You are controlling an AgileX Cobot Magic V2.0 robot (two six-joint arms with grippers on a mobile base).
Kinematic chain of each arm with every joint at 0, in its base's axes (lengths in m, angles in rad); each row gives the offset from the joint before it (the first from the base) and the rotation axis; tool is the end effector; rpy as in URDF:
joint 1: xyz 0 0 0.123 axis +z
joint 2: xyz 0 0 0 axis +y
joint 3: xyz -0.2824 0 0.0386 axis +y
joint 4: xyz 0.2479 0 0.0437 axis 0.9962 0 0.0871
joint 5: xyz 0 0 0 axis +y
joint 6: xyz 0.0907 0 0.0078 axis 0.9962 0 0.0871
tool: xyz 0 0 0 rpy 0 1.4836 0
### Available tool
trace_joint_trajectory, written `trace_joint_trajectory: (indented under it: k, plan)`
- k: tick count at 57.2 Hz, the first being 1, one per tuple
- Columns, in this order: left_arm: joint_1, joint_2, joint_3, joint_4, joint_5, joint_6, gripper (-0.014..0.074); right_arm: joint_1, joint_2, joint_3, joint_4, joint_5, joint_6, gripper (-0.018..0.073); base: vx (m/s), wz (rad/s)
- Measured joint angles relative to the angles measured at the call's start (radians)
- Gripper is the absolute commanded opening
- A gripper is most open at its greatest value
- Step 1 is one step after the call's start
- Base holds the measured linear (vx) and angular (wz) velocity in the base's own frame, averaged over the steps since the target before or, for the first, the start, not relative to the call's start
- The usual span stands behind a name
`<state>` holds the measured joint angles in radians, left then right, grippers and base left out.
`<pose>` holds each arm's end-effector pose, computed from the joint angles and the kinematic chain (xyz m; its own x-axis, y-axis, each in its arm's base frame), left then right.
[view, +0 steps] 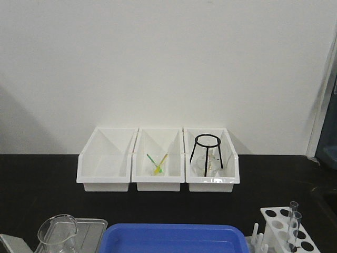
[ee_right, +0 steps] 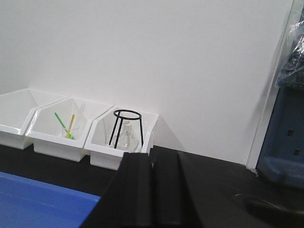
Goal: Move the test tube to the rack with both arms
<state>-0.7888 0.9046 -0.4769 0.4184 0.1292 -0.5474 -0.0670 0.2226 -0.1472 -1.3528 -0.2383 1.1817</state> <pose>0.1310 -0.1250 0.2655 -0.3983 0.2143 -0.8919 0.6285 0.7720 -0.0951 0.0732 0.0160 0.2536 0.0902 -0.1662 -0.9820 -0.1516 0.9722 -0.1785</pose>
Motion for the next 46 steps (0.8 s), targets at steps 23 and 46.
trace_joint_trajectory:
  k: [23,46]
  plan:
    - [0.0,0.0,0.0,0.006,-0.001,0.001,-0.0007,0.0,0.0,0.0,-0.001,0.0,0.0,-0.0008,0.0,0.0]
    - [0.149,-0.3,0.01,0.132,0.076,0.004,-0.0007,0.0,0.0,0.0,-0.003,-0.001,0.001,-0.0008,0.0,0.0]
